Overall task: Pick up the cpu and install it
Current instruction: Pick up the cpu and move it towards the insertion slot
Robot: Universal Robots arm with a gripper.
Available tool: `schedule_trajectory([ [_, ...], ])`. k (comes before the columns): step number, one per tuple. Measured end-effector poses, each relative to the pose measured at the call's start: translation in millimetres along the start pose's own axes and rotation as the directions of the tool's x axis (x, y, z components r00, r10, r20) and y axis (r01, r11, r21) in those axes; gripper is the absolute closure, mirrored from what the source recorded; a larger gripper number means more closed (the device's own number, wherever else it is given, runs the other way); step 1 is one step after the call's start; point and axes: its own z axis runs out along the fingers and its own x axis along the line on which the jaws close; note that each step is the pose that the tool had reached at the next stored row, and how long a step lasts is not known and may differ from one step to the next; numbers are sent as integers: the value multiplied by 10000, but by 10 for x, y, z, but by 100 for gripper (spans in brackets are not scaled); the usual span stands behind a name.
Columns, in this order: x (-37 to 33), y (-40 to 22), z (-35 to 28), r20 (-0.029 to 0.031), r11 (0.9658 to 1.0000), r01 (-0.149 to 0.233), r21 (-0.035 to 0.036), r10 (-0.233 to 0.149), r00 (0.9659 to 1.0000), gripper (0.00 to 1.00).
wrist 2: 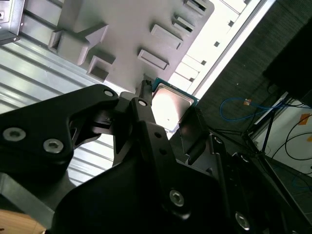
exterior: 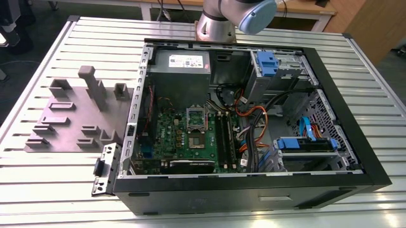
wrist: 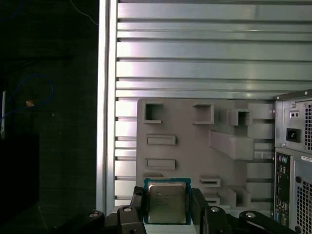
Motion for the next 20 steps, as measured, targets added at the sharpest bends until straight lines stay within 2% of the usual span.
schedule_trajectory([
  [11, -48, 0, 0, 0, 10000, 0, 0, 0, 10000, 53],
  [20, -50, -20, 0, 0, 10000, 0, -1, 0, 10000, 53],
])
